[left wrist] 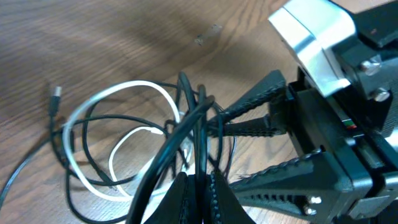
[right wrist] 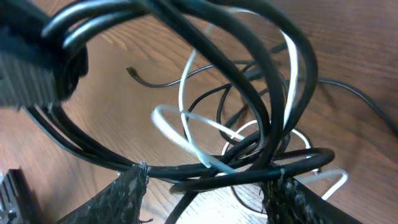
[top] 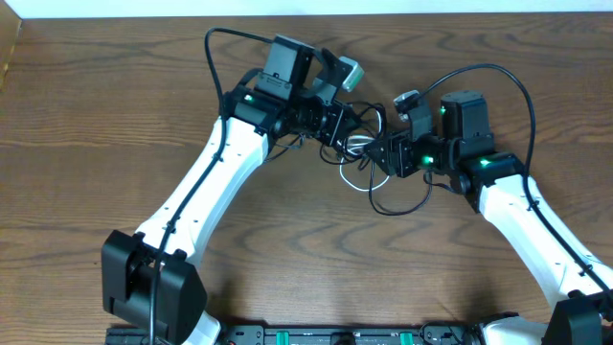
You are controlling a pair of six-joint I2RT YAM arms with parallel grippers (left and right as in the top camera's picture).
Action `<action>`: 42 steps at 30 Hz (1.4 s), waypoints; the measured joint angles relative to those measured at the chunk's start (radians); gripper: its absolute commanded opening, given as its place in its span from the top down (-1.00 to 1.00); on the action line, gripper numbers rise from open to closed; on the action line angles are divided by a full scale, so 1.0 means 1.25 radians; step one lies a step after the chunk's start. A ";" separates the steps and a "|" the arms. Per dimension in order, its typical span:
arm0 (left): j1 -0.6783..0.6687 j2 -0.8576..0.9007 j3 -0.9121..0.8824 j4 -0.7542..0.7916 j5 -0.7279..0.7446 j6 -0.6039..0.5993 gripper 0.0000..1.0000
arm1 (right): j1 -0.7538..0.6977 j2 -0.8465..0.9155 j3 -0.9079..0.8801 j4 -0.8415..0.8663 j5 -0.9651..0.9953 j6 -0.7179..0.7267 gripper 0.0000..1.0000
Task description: Untangle cables
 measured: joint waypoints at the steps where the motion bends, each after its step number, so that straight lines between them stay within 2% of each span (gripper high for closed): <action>1: -0.002 0.000 0.000 0.000 0.000 0.000 0.85 | 0.002 0.000 0.000 0.000 0.001 0.004 -0.14; 8: -0.008 0.000 0.000 0.003 0.000 0.000 0.85 | 0.004 0.001 0.000 0.002 0.015 0.028 -0.08; 24: -0.016 -0.018 0.000 0.009 0.003 -0.004 0.85 | 0.015 0.024 0.000 0.013 0.074 0.054 -0.13; 26: -0.023 -0.019 0.000 0.011 0.003 -0.003 0.85 | 0.025 0.039 0.000 0.024 0.080 0.062 0.02; 27: -0.026 -0.020 0.000 0.011 0.003 -0.003 0.85 | 0.029 0.045 0.000 0.031 0.082 0.064 0.34; 28: -0.030 -0.020 0.000 0.011 0.003 -0.004 0.85 | 0.031 0.051 0.000 0.036 0.085 0.068 0.84; 29: -0.032 -0.019 0.000 0.011 0.003 -0.003 0.86 | 0.034 0.056 0.000 0.041 0.087 0.072 0.98; 36: -0.034 -0.020 0.000 0.010 -0.038 -0.003 0.85 | 0.039 0.061 0.000 0.043 0.122 0.106 0.98; 42: -0.031 -0.020 -0.001 0.005 -0.108 0.005 0.85 | 0.043 0.050 0.003 -0.022 0.253 0.173 0.98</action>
